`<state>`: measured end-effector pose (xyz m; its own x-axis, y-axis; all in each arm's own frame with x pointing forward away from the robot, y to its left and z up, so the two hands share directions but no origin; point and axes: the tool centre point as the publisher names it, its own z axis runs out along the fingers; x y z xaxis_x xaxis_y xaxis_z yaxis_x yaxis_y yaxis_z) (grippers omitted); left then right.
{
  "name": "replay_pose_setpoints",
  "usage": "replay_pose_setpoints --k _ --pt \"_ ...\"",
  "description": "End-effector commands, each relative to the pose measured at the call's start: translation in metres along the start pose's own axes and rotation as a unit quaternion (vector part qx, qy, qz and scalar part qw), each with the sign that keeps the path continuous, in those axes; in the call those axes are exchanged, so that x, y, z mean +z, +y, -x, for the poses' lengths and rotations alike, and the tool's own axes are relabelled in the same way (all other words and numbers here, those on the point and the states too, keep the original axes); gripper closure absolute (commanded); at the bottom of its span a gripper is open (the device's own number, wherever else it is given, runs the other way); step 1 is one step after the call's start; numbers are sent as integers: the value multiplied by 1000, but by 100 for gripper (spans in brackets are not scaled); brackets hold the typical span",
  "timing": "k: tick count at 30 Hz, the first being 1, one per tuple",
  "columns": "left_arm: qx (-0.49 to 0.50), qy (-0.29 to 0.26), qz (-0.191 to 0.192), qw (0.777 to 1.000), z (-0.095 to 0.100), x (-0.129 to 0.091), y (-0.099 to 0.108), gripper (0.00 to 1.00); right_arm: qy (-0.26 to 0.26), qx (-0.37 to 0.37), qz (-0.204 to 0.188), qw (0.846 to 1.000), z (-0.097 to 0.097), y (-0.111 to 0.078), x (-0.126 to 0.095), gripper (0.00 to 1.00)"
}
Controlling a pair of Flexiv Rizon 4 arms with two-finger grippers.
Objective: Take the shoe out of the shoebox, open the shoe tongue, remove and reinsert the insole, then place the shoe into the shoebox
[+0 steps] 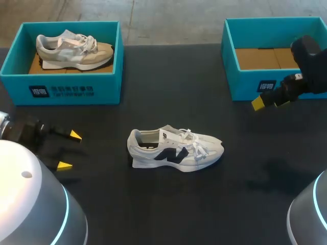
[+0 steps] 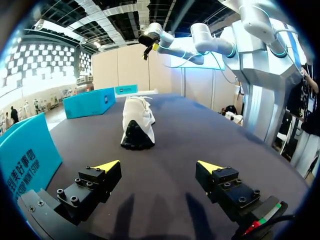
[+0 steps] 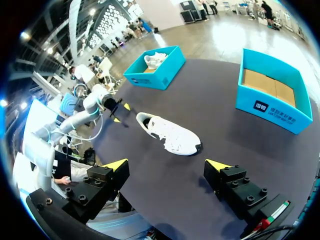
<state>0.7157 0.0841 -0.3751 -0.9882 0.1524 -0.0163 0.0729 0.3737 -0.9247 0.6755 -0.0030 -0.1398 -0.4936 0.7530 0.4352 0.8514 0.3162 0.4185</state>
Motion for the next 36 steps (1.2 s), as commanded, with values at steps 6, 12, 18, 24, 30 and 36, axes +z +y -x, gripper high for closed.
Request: replay_pose_setpoints --k 6,12,18,24,30,36 --pt "1 4 -3 1000 3 -1 2 0 0 0 -2 1000 0 2 2 0" --pt "1 4 -3 1000 3 -1 2 0 0 0 -2 1000 0 2 2 0" --pt "1 4 -3 1000 3 -1 2 0 0 0 -2 1000 0 2 2 0" --pt "1 4 -3 1000 3 -1 2 0 0 0 -2 1000 0 2 2 0" --pt "1 4 -3 1000 3 -1 2 0 0 0 -2 1000 0 2 2 0" --pt "1 -15 -5 1000 5 3 1 0 0 0 -2 1000 0 2 2 0"
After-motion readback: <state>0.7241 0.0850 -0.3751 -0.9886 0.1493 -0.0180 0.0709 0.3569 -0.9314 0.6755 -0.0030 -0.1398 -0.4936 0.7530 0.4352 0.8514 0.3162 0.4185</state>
